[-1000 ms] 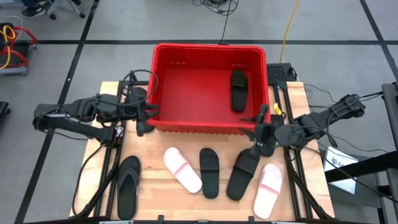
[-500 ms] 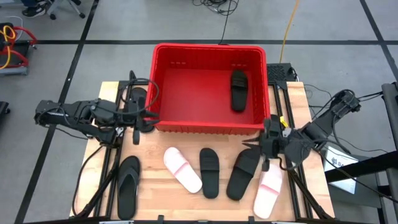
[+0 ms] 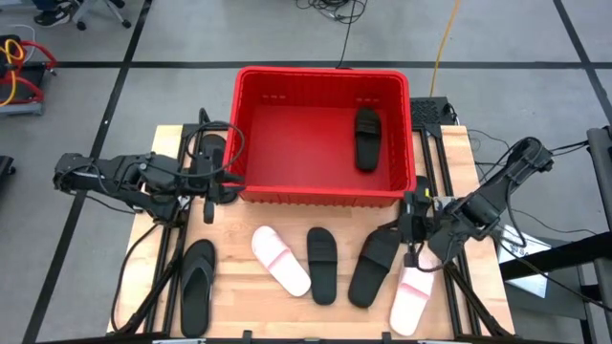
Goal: Pick and place slides into bin
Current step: Put the black slide into the red bin
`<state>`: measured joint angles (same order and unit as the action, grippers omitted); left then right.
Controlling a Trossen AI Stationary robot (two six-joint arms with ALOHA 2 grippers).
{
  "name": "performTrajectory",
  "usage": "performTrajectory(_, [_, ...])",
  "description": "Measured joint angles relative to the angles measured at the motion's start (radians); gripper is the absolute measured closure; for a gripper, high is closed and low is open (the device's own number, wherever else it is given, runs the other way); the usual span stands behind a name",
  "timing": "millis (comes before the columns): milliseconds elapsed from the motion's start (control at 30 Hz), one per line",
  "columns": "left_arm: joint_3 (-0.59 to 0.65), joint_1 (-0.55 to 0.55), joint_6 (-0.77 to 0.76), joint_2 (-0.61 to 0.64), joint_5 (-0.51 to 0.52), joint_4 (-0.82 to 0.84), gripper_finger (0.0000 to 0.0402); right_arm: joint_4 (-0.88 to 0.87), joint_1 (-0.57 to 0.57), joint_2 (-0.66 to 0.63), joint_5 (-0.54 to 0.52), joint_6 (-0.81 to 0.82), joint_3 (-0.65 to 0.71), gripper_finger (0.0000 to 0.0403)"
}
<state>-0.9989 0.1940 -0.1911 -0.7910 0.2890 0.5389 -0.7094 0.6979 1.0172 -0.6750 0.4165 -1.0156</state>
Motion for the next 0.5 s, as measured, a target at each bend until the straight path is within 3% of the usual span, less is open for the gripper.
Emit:
performTrajectory(167, [0.0,-0.001,-0.187,0.0,-0.058,0.146,0.0305,0.028,0.0,0.0,0.001,0.112,0.074,0.0402])
performTrajectory(300, [0.0,0.009,-0.393,-0.002,-0.169,0.262,0.0305,0.103,-0.004,-0.005,0.0,0.114,0.108,0.0403])
performTrajectory(500, [0.0,0.095,-0.602,-0.002,-0.257,0.43,0.0305,0.21,-0.005,-0.012,-0.003,0.059,0.127,0.0403])
